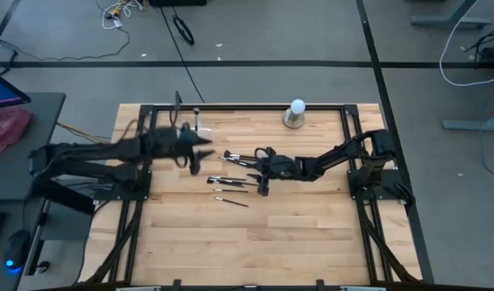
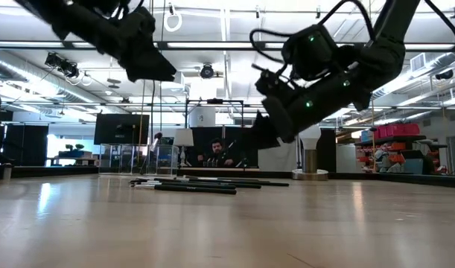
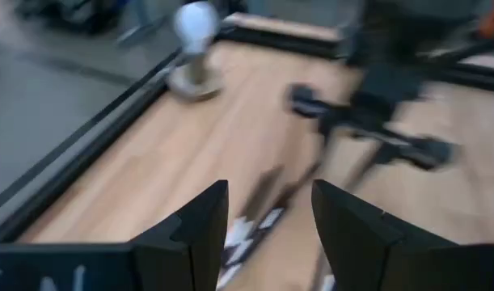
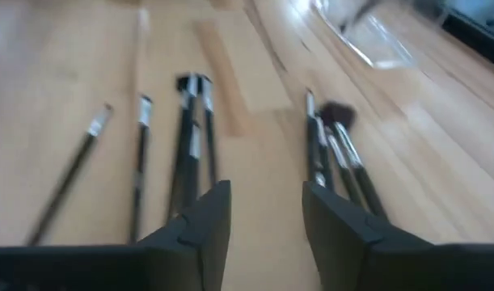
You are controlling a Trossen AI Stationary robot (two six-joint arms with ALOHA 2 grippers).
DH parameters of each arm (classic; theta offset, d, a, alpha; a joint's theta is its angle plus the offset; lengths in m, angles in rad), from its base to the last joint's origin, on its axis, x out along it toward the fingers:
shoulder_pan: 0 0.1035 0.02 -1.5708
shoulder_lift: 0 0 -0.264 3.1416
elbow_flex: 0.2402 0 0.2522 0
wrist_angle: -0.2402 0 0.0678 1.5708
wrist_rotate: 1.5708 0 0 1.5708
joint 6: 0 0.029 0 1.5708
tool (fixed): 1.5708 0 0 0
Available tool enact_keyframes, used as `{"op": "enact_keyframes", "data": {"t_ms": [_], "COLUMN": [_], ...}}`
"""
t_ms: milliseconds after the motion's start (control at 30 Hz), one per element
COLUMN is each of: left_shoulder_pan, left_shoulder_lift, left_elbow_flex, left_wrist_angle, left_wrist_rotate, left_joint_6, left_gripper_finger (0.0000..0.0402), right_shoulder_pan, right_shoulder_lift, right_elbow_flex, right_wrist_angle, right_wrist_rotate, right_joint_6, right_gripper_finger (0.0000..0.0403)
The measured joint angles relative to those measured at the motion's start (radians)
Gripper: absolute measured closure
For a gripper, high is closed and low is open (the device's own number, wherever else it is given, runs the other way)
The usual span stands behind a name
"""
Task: Put items in baskets/containers
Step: Put the eyeshadow brush into the transparent organizer
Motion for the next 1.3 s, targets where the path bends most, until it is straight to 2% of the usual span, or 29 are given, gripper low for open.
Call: {"op": "enact_keyframes", "data": {"t_ms": [133,300,433,600,1000,1200,1300], "left_shoulder_pan": [-0.131,-0.241,-0.301,-0.362,-0.444,-0.459,-0.459], "left_shoulder_lift": [0.000,0.000,0.000,0.001,0.001,0.001,0.001], "left_elbow_flex": [-0.168,-0.338,-0.425,-0.447,-0.447,-0.447,-0.447], "left_wrist_angle": [0.264,0.529,0.658,0.697,0.734,0.738,0.738], "left_wrist_rotate": [-0.051,-0.154,-0.241,-0.273,-0.329,-0.329,-0.329], "left_joint_6": [-0.027,-0.076,-0.117,-0.139,-0.115,-0.108,-0.094], "left_gripper_finger": [0.0214,0.0214,0.0214,0.0214,0.0214,0.0214,0.0214], "right_shoulder_pan": [-0.005,0.016,0.053,0.075,0.073,0.070,0.070], "right_shoulder_lift": [0.000,0.016,0.053,0.098,0.223,0.241,0.240], "right_elbow_flex": [0.000,0.000,0.000,0.000,0.003,0.006,0.006], "right_wrist_angle": [-0.033,-0.038,-0.042,-0.044,0.097,0.095,0.094], "right_wrist_rotate": [-0.040,-0.126,-0.100,-0.010,0.004,0.008,0.011], "right_joint_6": [0.000,-0.009,-0.011,0.009,0.042,0.035,0.034], "right_gripper_finger": [0.0248,0.0246,0.0246,0.0261,0.0322,0.0389,0.0390]}}
